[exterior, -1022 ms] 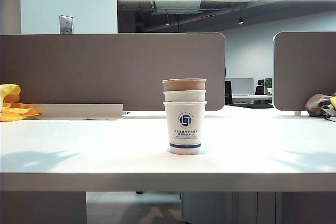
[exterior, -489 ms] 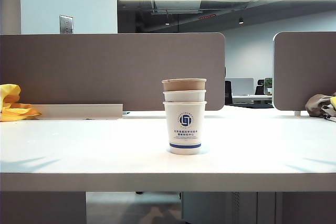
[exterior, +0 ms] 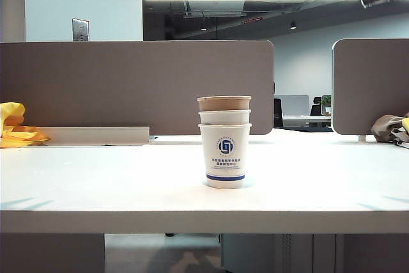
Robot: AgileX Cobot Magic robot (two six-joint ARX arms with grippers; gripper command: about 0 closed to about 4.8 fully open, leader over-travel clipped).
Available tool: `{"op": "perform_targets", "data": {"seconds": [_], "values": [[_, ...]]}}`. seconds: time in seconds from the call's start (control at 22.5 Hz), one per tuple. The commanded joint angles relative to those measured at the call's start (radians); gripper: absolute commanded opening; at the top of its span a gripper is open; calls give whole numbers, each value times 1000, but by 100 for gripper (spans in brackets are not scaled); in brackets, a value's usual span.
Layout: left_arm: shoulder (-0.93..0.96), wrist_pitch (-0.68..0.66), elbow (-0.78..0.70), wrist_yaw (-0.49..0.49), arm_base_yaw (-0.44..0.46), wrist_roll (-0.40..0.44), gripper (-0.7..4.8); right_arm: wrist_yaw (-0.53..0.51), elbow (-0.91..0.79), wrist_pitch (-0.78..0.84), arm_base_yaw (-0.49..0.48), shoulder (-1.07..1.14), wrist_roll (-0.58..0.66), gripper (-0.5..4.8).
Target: Pick up all the paper cups on the table one by one and stack them together.
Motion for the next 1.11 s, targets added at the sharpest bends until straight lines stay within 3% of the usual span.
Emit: {"op": "perform_targets", "data": {"seconds": [0.04,0.22,0.53,0.76,0.93,1.11], "values": [[-50,31,-47,-2,0,2,138,6,-11,18,2,-2,38,238],[-63,7,-71,-41,0,6,138,63,-13,7,2,-2,38,238],[-64,-41,-70,-158,0,29,138,62,-13,6,2,-2,38,238],[-64,-73,-69,-166,0,19,138,82,-14,-1,2,-2,37,238],[-69,-63,-69,-166,0,-72,138,105,-29,23,2,-2,37,238],[-94,82,-107,-151,0,2,138,111,-108,164,2,-17,38,238]]}}
